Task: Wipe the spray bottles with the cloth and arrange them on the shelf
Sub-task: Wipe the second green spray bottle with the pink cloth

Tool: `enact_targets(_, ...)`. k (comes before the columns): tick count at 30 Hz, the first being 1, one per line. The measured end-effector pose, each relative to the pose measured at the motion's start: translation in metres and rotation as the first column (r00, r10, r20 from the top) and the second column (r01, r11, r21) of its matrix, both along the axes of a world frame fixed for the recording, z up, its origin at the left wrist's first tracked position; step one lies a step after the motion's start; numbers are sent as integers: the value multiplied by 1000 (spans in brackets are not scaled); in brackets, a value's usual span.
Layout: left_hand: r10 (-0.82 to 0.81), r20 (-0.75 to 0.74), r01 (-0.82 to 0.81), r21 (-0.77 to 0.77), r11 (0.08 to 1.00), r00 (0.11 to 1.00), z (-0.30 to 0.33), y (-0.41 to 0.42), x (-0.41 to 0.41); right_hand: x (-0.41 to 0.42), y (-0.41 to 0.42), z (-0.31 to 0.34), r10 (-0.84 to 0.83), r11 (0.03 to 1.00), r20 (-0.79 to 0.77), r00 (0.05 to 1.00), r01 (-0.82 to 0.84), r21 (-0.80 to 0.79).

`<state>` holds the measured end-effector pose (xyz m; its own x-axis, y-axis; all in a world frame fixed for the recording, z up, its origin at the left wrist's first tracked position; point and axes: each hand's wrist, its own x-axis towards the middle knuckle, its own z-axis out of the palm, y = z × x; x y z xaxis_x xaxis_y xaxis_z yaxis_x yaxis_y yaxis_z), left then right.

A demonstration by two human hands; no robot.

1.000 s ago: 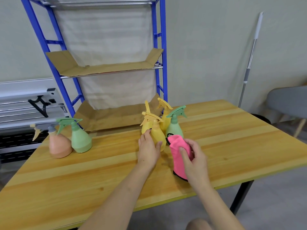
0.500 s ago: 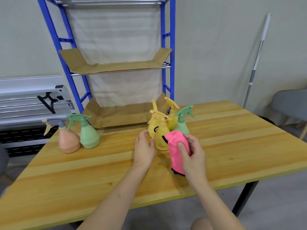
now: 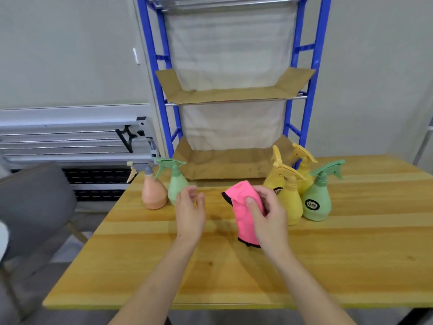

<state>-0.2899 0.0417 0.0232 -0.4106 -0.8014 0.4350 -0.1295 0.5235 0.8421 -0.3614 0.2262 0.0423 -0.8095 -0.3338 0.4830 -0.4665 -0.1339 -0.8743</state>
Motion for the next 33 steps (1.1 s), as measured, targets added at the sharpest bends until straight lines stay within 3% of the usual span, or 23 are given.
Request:
enact_targets(9,382,-36,-384,-64,921,923,37,-70,-7,-14,-47,20,85,995,-2,996,-85,51)
enact_targets(21,335,93,-336,-10,942,938,62,-103,-10,-28,-50,38,135,990,-4,991,-134,50)
enact_targets(27,349,16,-347,145,926,937,64,-101,-8,-30,-49,41,154,985,-26,988,-151,79)
enact_targets(33,334,-30,-329,102,939,942,58,-103,-9,-43,-61,55,201,976,-63,977,-195,93)
